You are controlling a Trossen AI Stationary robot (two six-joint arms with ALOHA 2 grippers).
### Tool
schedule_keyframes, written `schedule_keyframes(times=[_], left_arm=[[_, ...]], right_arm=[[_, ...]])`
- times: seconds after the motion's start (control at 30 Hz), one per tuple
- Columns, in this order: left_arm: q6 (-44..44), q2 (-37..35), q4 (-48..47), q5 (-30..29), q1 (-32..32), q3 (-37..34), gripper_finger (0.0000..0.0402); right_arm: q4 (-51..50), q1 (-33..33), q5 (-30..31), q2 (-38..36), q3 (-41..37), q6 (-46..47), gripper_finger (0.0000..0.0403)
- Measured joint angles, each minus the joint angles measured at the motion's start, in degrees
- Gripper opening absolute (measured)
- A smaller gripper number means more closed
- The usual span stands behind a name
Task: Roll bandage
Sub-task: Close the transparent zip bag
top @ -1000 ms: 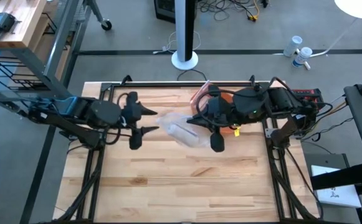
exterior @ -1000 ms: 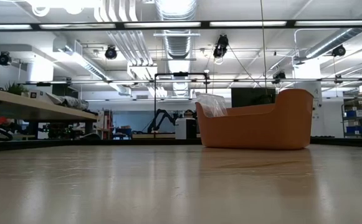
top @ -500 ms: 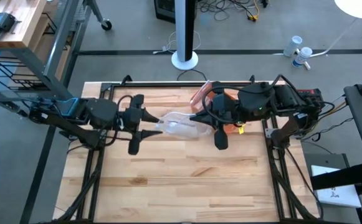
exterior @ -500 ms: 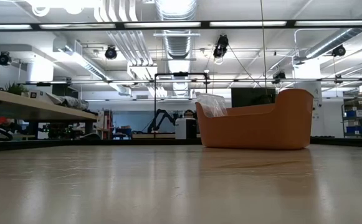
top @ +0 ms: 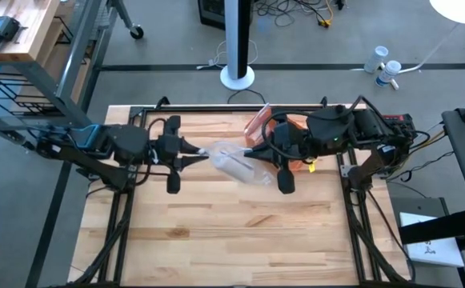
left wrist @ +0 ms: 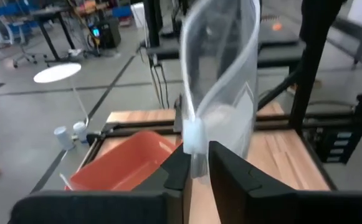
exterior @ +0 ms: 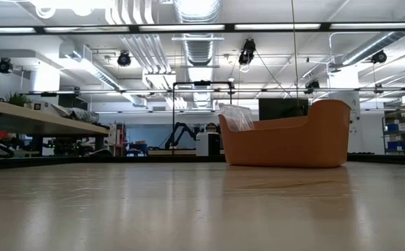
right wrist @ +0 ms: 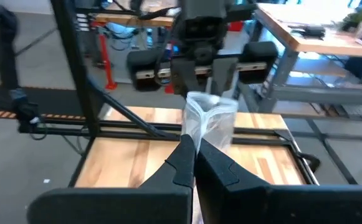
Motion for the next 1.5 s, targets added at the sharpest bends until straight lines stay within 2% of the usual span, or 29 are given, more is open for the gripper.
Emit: schedule_keyframes(times=[0.33, 0.53, 0.67, 0.93, 1.03, 1.13, 1.27, 1.37, 1.5], left_arm=[[1.1, -1.7, 2.5, 0.0, 0.0, 0.0, 0.0041], [-1.7, -1.6, 2.7, -0.4, 0.0, 0.0, 0.0036], [-1.8, -1.7, 2.6, -0.5, 0.0, 0.0, 0.0013], [-0.3, -2.7, 0.6, -0.5, 0.0, 0.0, 0.0001], [-0.8, -3.0, -2.5, -0.5, 0.0, 0.0, 0.0001], [-2.5, -3.1, -6.2, -0.4, 0.0, 0.0, 0.0001], [-5.5, -2.4, -12.1, -0.5, 0.0, 0.0, 0.0001], [-7.3, -1.0, -13.7, -0.4, 0.0, 0.0, 0.0001], [-8.5, 0.1, -14.5, -0.4, 0.0, 0.0, 0.0001]], right_arm=[[2.7, 0.0, -0.5, 0.0, 0.0, -0.1, 0.0000], [4.2, 0.0, -0.5, -0.2, 0.0, -0.8, 0.0000], [4.1, 0.0, -0.5, -0.2, 0.0, -0.7, 0.0000], [2.1, 0.0, -0.2, 0.5, 0.0, 6.6, 0.0003], [-2.1, 0.0, -0.2, 0.6, 0.0, 9.4, 0.0029], [-5.9, 0.0, 0.0, 0.6, 0.0, 11.8, 0.0073], [-8.1, 0.0, 4.2, 0.6, 0.0, 11.6, 0.0136], [-6.1, -0.3, 7.7, 2.1, -0.1, 8.0, 0.0174], [-1.4, -0.9, 10.4, 7.6, -0.5, 6.6, 0.0199]])
